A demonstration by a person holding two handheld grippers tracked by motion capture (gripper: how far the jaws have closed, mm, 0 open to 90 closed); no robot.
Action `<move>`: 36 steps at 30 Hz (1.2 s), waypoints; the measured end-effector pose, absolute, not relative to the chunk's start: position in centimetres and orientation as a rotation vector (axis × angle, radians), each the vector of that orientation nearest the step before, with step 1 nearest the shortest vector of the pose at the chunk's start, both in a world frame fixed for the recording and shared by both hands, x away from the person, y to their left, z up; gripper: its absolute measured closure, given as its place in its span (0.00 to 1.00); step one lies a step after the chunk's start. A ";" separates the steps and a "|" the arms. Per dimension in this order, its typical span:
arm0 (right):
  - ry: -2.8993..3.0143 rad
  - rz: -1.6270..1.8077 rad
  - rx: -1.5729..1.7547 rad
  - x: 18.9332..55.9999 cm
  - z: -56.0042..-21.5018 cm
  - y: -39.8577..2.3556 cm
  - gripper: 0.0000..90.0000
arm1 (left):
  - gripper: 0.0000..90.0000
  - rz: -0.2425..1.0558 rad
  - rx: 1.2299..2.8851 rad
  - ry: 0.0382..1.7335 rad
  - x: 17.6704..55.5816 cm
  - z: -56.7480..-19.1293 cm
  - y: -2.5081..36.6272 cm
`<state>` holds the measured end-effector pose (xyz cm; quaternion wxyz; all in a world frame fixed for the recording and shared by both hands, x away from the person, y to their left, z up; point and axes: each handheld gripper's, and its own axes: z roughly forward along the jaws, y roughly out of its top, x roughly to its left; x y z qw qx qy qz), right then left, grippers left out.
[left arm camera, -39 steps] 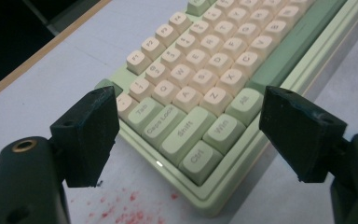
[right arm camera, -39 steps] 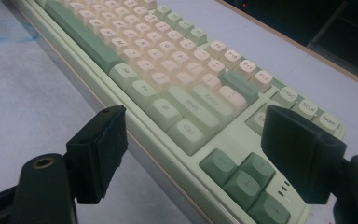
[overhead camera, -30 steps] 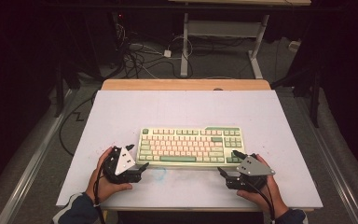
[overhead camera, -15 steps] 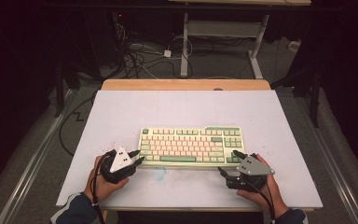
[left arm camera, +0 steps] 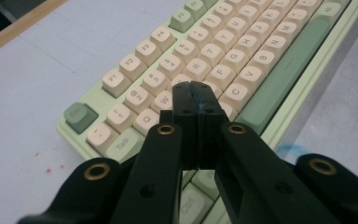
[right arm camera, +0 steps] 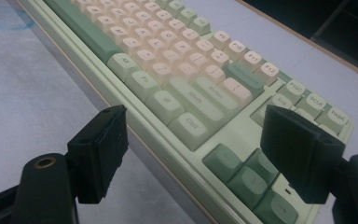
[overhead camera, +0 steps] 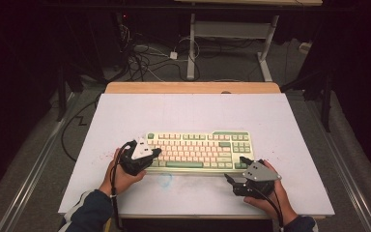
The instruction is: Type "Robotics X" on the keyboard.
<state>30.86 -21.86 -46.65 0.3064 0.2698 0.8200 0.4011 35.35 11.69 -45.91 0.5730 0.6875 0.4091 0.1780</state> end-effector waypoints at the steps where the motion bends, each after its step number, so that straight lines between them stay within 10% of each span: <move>1: 2.170 1.061 0.714 30.8 -46.6 -21.9 0.26 | 0.96 0.414 1.617 0.962 35.6 -45.9 11.4; 36: 2.168 1.058 0.715 30.9 -46.7 -22.0 0.27 | 0.96 0.426 1.723 0.966 37.0 -47.1 9.7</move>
